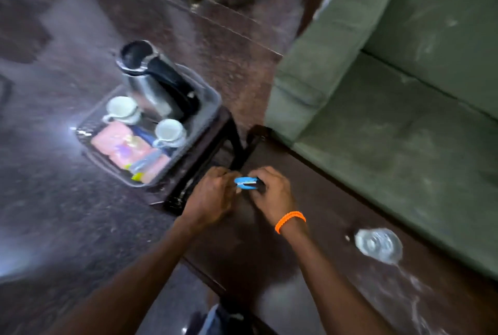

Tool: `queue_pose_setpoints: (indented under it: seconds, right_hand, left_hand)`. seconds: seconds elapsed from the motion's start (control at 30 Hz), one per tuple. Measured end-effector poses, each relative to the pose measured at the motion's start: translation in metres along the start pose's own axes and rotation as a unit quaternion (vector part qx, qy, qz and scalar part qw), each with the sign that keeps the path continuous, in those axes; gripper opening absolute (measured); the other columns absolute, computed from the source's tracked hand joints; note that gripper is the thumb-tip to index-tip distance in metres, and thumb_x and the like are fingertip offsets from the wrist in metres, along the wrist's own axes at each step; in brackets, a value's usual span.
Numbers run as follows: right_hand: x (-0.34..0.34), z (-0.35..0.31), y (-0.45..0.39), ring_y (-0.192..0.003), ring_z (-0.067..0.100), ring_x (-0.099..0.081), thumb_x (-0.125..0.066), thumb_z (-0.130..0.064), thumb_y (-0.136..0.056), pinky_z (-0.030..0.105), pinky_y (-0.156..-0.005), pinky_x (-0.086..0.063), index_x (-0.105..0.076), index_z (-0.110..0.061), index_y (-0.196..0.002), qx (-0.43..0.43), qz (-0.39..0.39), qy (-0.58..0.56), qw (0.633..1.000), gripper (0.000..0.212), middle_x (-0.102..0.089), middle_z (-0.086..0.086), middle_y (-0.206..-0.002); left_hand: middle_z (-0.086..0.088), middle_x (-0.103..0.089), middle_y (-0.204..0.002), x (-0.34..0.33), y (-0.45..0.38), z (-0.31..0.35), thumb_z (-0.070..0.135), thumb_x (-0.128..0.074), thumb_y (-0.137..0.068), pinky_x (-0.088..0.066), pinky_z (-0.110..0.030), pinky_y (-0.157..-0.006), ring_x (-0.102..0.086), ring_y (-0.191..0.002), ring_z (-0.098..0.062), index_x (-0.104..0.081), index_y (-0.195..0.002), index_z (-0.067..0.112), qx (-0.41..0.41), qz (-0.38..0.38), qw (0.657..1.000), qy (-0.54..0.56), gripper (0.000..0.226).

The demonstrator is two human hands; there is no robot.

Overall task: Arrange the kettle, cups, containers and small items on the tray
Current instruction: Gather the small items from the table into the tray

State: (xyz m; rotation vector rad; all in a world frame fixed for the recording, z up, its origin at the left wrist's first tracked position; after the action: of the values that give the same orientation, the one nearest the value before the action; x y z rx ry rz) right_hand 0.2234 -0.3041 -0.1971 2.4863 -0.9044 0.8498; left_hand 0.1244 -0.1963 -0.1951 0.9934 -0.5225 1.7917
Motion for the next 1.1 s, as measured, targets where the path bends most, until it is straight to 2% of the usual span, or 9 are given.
queue_pose_setpoints:
  seconds: [0.07, 0.23, 0.37, 0.57, 0.8, 0.87, 0.93, 1.03, 1.1]
  right_hand:
    - [-0.031, -0.056, -0.039, -0.097, 0.03, -0.065, -0.072, 0.007, -0.069, 0.036, -0.09, -0.053, -0.074, -0.003, -0.102, 0.058, -0.029, -0.002, 0.998, 0.034, -0.071, 0.012, -0.103]
    - [-0.129, -0.18, -0.112, -0.099, 0.036, -0.065, -0.072, 0.006, -0.07, 0.041, -0.09, -0.051, -0.073, 0.0, -0.098, 0.181, -0.115, 0.015, 0.977, 0.028, -0.072, 0.019, -0.1]
    - [-0.197, -0.238, -0.147, -0.101, 0.037, -0.064, -0.07, 0.002, -0.074, 0.042, -0.09, -0.05, -0.075, -0.002, -0.1, 0.222, -0.15, 0.04, 0.963, 0.026, -0.074, 0.019, -0.104]
    - [-0.253, -0.24, -0.178, -0.106, 0.036, -0.064, -0.068, -0.001, -0.077, 0.043, -0.089, -0.053, -0.075, -0.012, -0.104, 0.173, -0.163, 0.118, 0.964, 0.03, -0.074, 0.014, -0.109]
    - [-0.265, -0.225, -0.191, -0.094, 0.038, -0.07, -0.071, 0.001, -0.071, 0.038, -0.082, -0.059, -0.077, -0.019, -0.094, 0.116, -0.159, 0.12, 0.973, 0.031, -0.076, 0.018, -0.099]
    - [-0.265, -0.227, -0.19, -0.099, 0.036, -0.069, -0.073, -0.002, -0.07, 0.039, -0.086, -0.058, -0.077, -0.017, -0.097, 0.114, -0.171, 0.105, 0.973, 0.031, -0.076, 0.015, -0.104]
    - [-0.256, -0.231, -0.187, -0.103, 0.034, -0.067, -0.073, -0.005, -0.071, 0.04, -0.089, -0.056, -0.076, -0.015, -0.101, 0.122, -0.159, 0.081, 0.976, 0.032, -0.075, 0.013, -0.108]
    - [-0.217, -0.25, -0.167, -0.097, 0.033, -0.064, -0.071, -0.008, -0.078, 0.041, -0.087, -0.054, -0.074, -0.011, -0.103, 0.203, -0.091, 0.076, 0.972, 0.025, -0.074, 0.011, -0.099]
    - [-0.183, -0.264, -0.153, -0.104, 0.031, -0.063, -0.067, -0.017, -0.085, 0.042, -0.09, -0.052, -0.07, -0.011, -0.11, 0.264, -0.033, 0.121, 0.956, 0.026, -0.072, 0.009, -0.109]
  left_hand:
    - [-0.01, -0.066, -0.09, 0.051, 0.002, -0.043, 0.016, -0.072, -0.086, -0.05, -0.038, -0.077, -0.063, -0.088, -0.033, -0.073, -0.105, 0.014, 0.035, 0.059, 0.998, -0.017, 0.019]
    - [-0.017, -0.073, -0.098, 0.152, 0.025, -0.157, 0.014, -0.077, -0.085, -0.054, -0.043, -0.08, -0.066, -0.093, -0.038, -0.075, -0.112, 0.01, 0.161, 0.163, 0.972, -0.05, 0.028]
    - [-0.021, -0.073, -0.096, 0.197, 0.035, -0.228, 0.014, -0.077, -0.083, -0.055, -0.05, -0.078, -0.066, -0.09, -0.043, -0.076, -0.111, 0.011, 0.231, 0.192, 0.951, -0.077, 0.028]
    - [-0.011, -0.074, -0.087, 0.199, 0.022, -0.278, 0.031, -0.074, -0.081, -0.039, -0.042, -0.081, -0.061, -0.099, -0.037, -0.079, -0.104, 0.029, 0.296, 0.169, 0.932, -0.126, 0.024]
    - [-0.006, -0.074, -0.083, 0.177, 0.011, -0.292, 0.024, -0.067, -0.077, -0.015, -0.037, -0.072, -0.059, -0.101, -0.033, -0.076, -0.089, 0.019, 0.305, 0.142, 0.935, -0.115, 0.016]
    - [-0.007, -0.073, -0.089, 0.179, 0.014, -0.291, 0.024, -0.067, -0.077, -0.012, -0.036, -0.07, -0.056, -0.104, -0.034, -0.074, -0.094, 0.019, 0.305, 0.147, 0.934, -0.116, 0.019]
    - [-0.008, -0.07, -0.1, 0.184, 0.019, -0.288, 0.026, -0.07, -0.077, -0.022, -0.038, -0.075, -0.053, -0.109, -0.034, -0.073, -0.104, 0.02, 0.302, 0.159, 0.933, -0.109, 0.027]
    - [-0.009, -0.066, -0.126, 0.2, 0.024, -0.268, 0.032, -0.068, -0.086, -0.035, -0.045, -0.094, -0.05, -0.124, -0.033, -0.066, -0.126, 0.02, 0.283, 0.197, 0.934, -0.096, 0.042]
    - [-0.009, -0.056, -0.147, 0.215, 0.023, -0.244, 0.033, -0.06, -0.096, -0.034, -0.048, -0.107, -0.045, -0.14, -0.032, -0.056, -0.141, 0.017, 0.259, 0.224, 0.934, -0.103, 0.048]
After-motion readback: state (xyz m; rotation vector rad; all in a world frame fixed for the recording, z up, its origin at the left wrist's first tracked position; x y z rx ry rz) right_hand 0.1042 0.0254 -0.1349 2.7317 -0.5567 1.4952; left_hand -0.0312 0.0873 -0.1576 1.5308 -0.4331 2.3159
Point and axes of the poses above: each hand's wrist, its own y-axis away from the middle knuckle, its own x-axis out of the back of the hand, z = x × y, the point moved 8 cm from there along -y, towards the middle knuckle
